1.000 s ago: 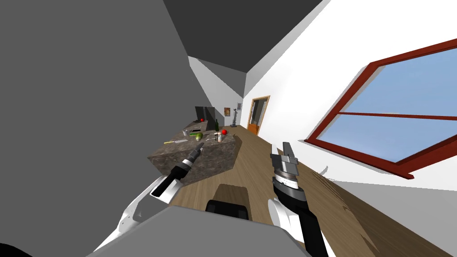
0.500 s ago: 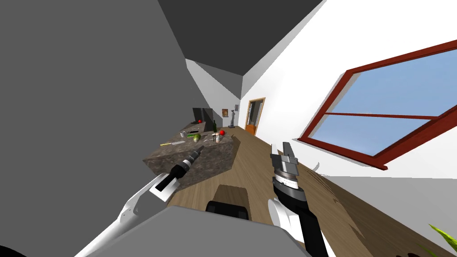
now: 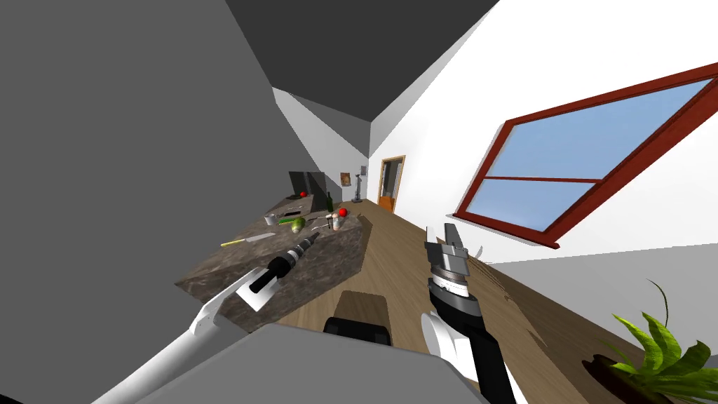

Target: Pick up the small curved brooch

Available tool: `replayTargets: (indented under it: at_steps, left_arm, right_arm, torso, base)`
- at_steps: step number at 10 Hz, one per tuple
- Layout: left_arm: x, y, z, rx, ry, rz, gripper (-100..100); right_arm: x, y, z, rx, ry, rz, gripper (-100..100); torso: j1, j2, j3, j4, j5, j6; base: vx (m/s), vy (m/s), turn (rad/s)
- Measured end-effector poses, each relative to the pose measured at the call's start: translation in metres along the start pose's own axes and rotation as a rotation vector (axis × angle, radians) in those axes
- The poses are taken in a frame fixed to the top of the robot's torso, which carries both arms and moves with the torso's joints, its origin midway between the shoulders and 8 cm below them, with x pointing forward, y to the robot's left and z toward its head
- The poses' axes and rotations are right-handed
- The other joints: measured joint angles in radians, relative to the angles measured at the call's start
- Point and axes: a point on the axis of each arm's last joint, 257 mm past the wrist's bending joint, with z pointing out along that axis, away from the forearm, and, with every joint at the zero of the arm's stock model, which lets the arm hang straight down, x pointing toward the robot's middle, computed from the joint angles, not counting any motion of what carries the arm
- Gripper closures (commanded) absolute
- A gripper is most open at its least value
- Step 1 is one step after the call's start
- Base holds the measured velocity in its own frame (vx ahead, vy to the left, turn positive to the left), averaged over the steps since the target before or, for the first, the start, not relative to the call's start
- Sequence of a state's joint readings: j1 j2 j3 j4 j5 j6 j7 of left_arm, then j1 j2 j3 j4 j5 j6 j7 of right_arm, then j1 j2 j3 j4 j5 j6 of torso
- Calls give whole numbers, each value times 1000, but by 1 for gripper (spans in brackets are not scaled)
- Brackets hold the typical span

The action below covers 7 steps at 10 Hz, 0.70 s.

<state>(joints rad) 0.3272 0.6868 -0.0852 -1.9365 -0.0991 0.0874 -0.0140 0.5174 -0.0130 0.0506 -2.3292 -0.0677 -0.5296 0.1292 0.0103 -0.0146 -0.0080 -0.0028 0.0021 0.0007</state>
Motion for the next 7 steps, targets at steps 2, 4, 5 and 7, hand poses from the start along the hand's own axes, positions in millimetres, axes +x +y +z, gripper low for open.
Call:
replayTargets:
  at_steps: [2,4,5,7]
  left_arm:
    - [-2,19,2,-46,17,62,-100]
    - [-2,35,1,-90,33,121,-100]
    - [-3,47,1,-113,40,149,-100]
    - [-2,64,0,-149,55,201,-100]
  right_arm:
    - [0,0,0,0,0,0,0]
    - [0,0,0,0,0,0,0]
    - [0,0,0,0,0,0,0]
    - [0,0,0,0,0,0,0]
  torso:
    - [-2,-4,-3,-1,0,0]
    - [-1,-4,-2,-1,0,0]
    - [-1,-4,-3,-1,0,0]
    - [-1,0,0,0,0,-1]
  base:
    - [229,135,-277]
    - [225,175,-258]
    - [149,188,-285]
    - [176,181,-259]
